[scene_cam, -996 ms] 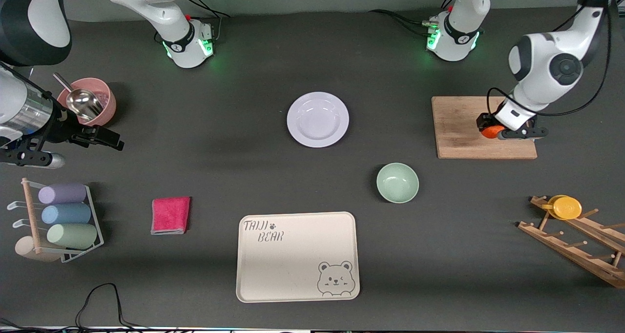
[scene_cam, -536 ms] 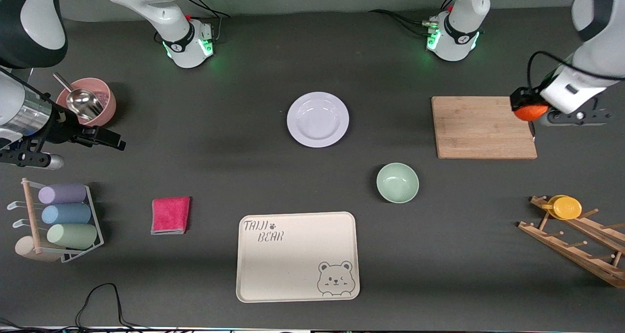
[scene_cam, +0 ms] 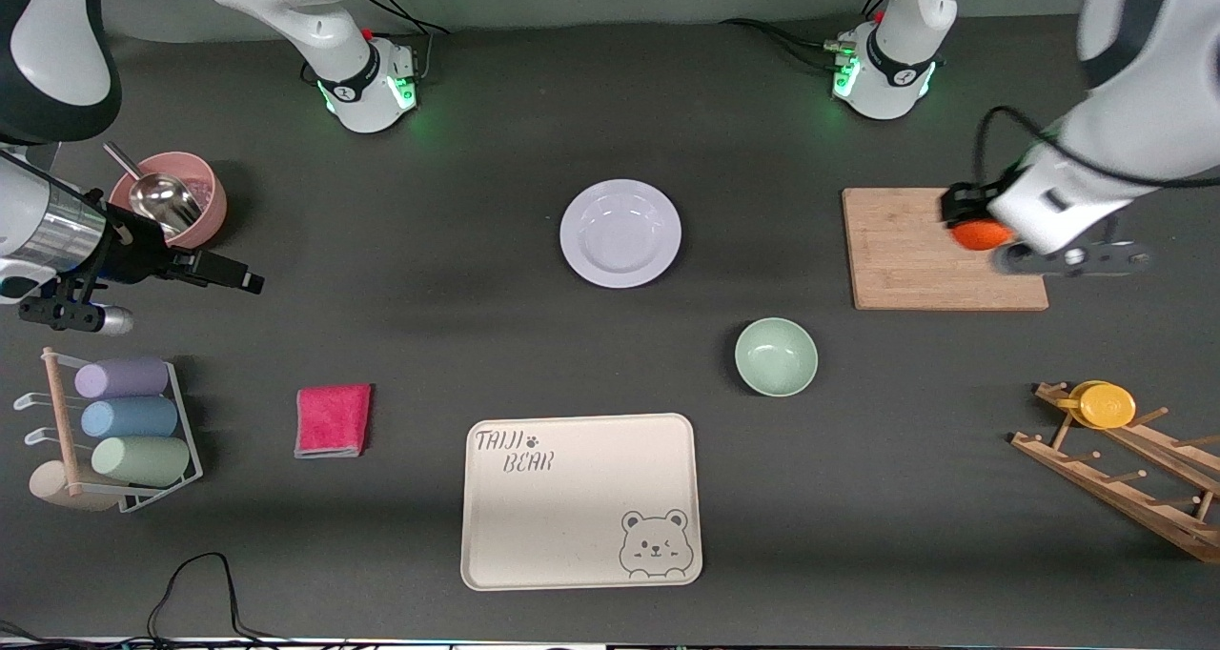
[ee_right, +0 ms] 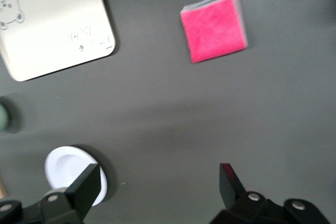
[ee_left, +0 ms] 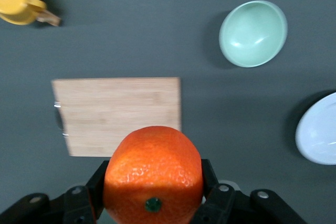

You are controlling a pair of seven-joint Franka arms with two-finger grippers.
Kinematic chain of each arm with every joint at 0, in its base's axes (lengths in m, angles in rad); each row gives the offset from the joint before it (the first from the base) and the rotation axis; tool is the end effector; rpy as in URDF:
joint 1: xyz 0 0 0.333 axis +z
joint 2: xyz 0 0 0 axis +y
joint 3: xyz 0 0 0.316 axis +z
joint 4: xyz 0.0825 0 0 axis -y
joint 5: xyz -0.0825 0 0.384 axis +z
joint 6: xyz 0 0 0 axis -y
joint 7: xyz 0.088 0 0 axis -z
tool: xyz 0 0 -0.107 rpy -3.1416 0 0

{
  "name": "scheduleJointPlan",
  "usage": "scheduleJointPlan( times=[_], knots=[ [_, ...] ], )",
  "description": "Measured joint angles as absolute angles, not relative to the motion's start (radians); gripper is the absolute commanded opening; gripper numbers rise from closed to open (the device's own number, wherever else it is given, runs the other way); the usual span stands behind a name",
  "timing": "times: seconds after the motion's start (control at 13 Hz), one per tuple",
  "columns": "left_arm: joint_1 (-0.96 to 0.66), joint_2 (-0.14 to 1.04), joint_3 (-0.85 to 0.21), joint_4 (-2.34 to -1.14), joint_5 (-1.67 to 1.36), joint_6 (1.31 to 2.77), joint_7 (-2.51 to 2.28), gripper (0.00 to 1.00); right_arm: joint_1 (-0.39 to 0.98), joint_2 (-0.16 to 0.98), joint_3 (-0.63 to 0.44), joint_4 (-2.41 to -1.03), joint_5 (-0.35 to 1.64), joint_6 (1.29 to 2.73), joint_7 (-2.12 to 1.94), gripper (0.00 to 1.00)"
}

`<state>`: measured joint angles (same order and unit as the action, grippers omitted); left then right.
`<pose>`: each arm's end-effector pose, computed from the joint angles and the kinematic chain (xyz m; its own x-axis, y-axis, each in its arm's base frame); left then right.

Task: Place orange and plate with both arms
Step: 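Carry the orange with the left gripper over the white plate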

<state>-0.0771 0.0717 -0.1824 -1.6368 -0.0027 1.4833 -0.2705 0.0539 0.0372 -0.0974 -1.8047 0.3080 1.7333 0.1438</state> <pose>0.5403 -0.1406 0.5480 0.9758 0.0147 -0.2182 0.0052 -0.9990 -0.0442 0.5640 0.0039 0.5106 0.9612 -0.2276 -0.1555 -0.2629 -0.9265 -0.2691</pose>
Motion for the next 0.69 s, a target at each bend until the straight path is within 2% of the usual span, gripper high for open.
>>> scheduleJointPlan(
  times=[0.31,0.69],
  knots=[
    [-0.163,0.291,-0.349,-1.466,-0.008,1.530,-0.673,0.00,0.053,0.041,-0.134,-1.858,0.414,1.733,0.073,1.00],
    [-0.446,0.560,-0.364,-1.398,0.050,1.755,-1.097,0.00,0.053,0.043,-0.136,-1.884,0.422,1.733,0.060,1.00]
  ],
)
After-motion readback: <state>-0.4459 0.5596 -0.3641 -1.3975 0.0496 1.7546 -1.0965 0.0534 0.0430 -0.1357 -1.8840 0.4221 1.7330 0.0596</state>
